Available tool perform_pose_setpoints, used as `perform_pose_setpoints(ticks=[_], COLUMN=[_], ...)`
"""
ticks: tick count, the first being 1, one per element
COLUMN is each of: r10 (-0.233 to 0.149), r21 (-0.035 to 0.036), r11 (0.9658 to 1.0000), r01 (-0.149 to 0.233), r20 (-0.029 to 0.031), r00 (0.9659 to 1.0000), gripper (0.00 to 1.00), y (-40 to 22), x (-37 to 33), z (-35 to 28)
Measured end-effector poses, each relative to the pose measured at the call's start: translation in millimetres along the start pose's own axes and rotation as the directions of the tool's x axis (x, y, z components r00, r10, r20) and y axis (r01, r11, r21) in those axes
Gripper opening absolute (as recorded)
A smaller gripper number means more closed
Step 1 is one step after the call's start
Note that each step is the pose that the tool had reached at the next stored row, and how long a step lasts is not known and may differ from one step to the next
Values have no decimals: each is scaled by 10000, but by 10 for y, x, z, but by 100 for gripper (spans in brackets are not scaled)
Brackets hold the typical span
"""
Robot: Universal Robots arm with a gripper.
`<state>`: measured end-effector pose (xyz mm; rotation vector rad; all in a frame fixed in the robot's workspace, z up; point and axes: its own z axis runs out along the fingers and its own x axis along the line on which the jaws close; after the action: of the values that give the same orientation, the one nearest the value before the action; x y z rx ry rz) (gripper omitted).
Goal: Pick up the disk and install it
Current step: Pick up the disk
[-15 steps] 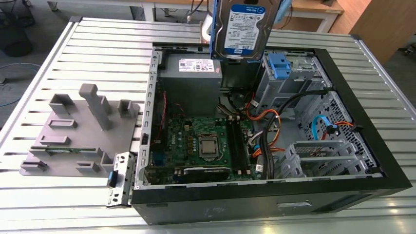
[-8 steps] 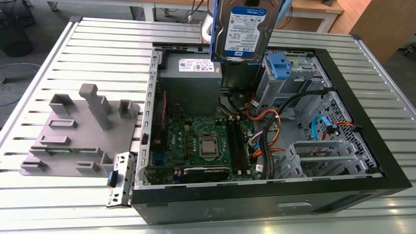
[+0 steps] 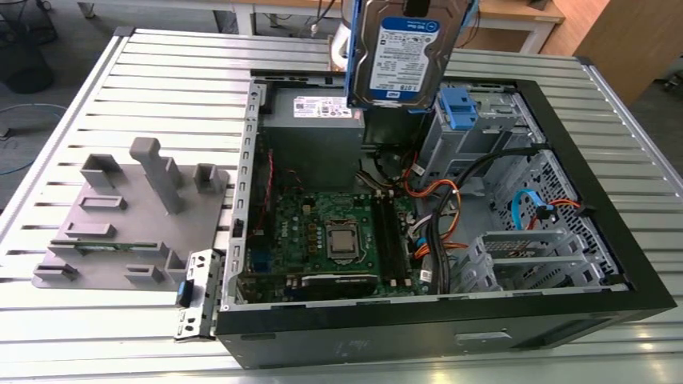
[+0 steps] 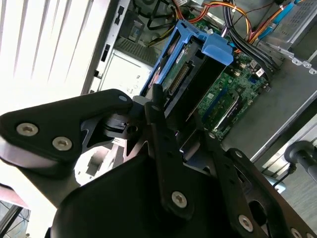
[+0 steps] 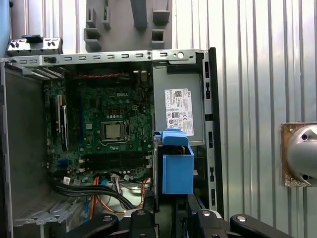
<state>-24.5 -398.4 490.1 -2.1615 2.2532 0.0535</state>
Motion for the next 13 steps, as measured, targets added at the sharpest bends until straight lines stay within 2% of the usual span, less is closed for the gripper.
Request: perform_pose_setpoints(ticks=[13], r10=[0], r21=[1], r11=[10000], r01=[0], r20=[2], r00=[10000], gripper=[35], y=[-11], x=[271], z=[-9])
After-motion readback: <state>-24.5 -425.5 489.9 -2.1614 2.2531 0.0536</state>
